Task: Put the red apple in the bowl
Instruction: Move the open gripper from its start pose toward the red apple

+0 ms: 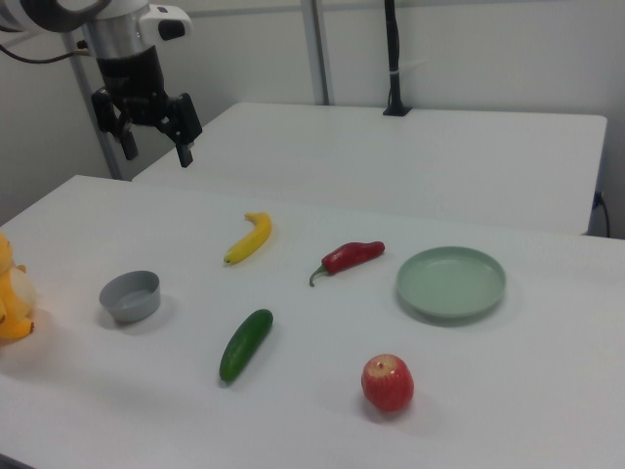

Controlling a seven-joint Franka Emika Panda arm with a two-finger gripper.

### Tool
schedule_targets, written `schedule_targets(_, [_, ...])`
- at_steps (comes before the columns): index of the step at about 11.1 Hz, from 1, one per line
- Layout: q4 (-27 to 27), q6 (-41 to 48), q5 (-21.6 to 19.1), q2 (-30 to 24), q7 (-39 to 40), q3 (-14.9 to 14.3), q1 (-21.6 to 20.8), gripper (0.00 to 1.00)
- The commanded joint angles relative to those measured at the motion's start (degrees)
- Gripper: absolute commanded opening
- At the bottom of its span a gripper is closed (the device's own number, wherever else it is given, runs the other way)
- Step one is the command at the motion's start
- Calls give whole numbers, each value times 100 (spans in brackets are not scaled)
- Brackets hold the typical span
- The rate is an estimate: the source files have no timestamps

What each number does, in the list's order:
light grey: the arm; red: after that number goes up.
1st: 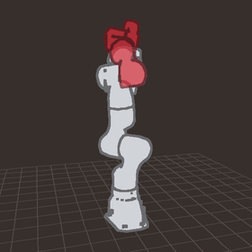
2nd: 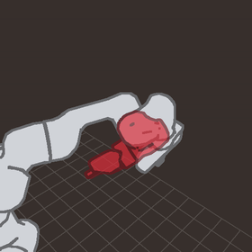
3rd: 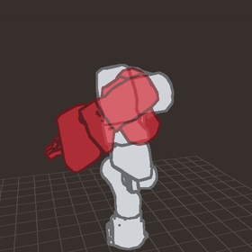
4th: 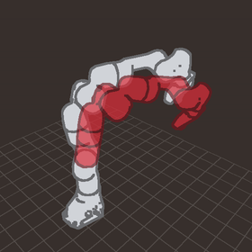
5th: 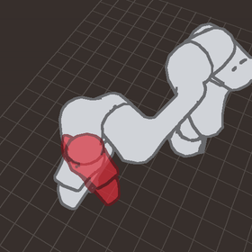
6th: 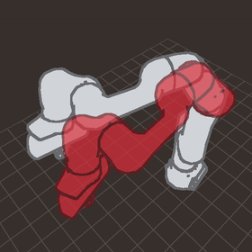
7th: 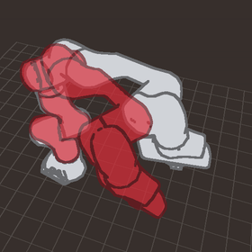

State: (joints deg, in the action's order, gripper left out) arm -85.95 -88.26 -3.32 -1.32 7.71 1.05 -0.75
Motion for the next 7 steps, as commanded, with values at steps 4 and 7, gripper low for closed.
schedule_targets(4, [-115, 2, -134, -105, 143, -123, -4, 100])
schedule_targets(7, [-115, 11, -134, -114, 169, -149, 22, 100])
